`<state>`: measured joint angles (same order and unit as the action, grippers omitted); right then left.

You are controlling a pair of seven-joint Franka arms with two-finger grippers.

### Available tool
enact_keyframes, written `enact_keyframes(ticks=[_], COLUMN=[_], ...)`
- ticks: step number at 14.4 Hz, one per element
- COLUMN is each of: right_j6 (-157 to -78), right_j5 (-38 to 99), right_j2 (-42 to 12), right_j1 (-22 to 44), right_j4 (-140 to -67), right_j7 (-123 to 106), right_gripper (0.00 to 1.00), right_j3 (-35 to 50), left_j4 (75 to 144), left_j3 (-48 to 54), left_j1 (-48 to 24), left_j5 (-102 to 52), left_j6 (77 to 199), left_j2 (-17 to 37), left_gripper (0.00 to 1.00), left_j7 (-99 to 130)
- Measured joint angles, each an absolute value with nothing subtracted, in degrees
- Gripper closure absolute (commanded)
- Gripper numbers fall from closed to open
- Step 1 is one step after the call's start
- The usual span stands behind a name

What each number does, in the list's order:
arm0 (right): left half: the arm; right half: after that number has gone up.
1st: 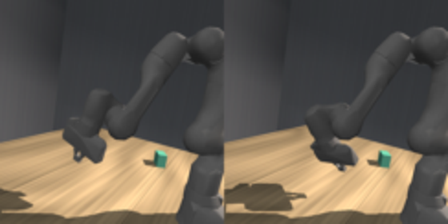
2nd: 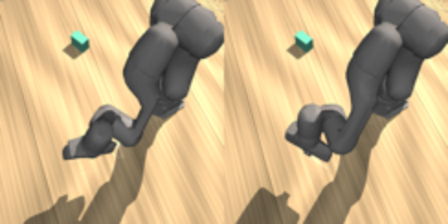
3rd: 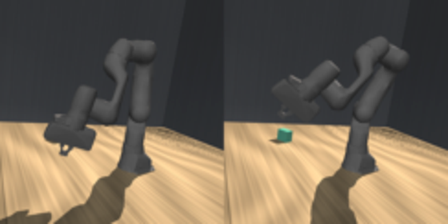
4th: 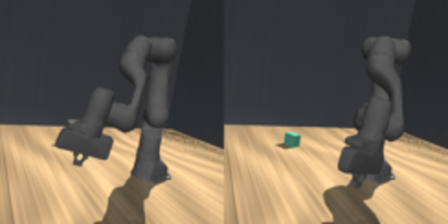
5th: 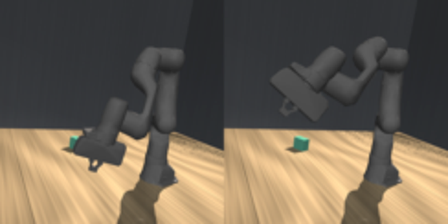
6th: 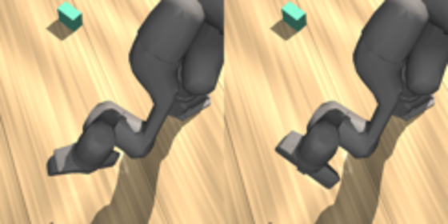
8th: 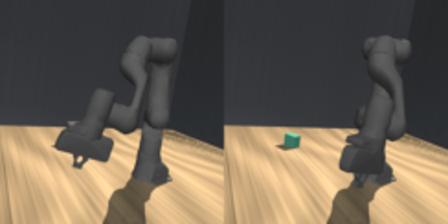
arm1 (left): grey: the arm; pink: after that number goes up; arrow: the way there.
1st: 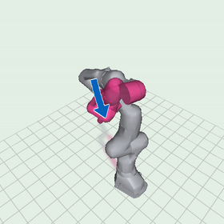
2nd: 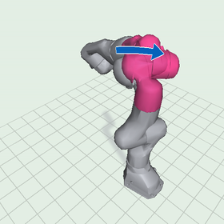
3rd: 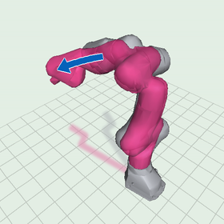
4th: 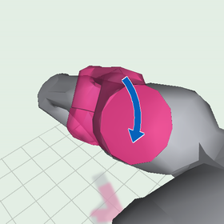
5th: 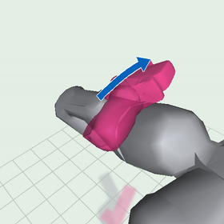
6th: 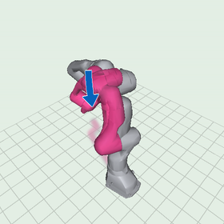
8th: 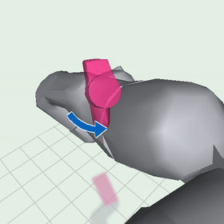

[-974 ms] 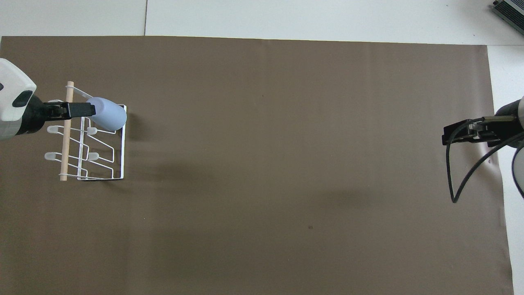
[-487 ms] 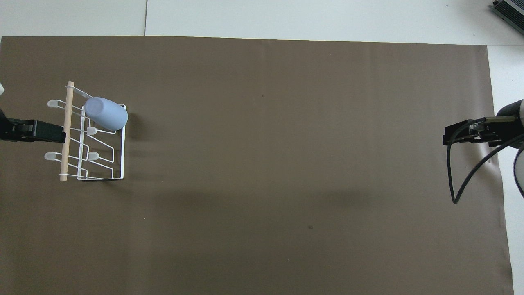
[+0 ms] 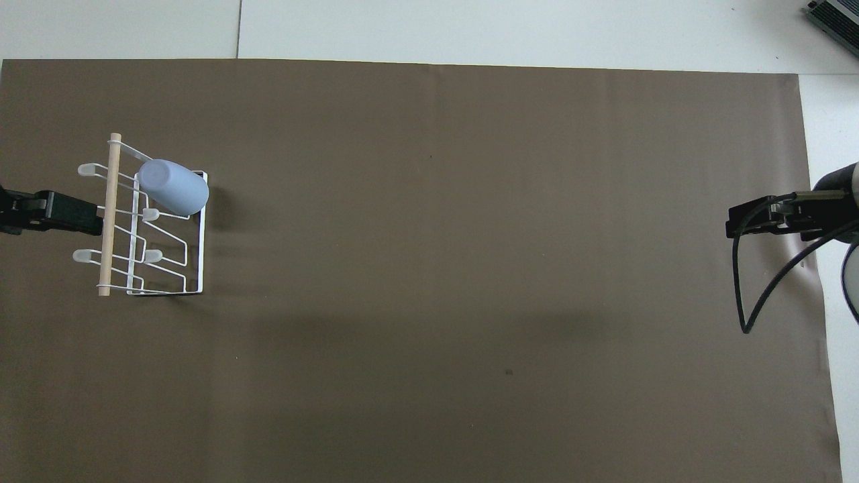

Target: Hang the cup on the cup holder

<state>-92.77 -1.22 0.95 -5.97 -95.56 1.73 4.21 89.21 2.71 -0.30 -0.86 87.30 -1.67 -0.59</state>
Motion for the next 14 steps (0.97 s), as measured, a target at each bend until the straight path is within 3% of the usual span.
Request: enact_keyframes(ticks=[14], right_j6=[-92.8], right_j5=[-1.2], right_j2=[1.0], right_j1=[-6.0], right_j4=[-95.6], right_j7=[1.7], right_gripper=[0.00], right_j3=[4.2], left_j4=[89.6], left_j3=[3.3], left_j1=[-1.1], left_j5=[-1.4], left_j6=[88.0], left_j2=[-1.3], left_gripper=[0.00], left_j7=[1.1])
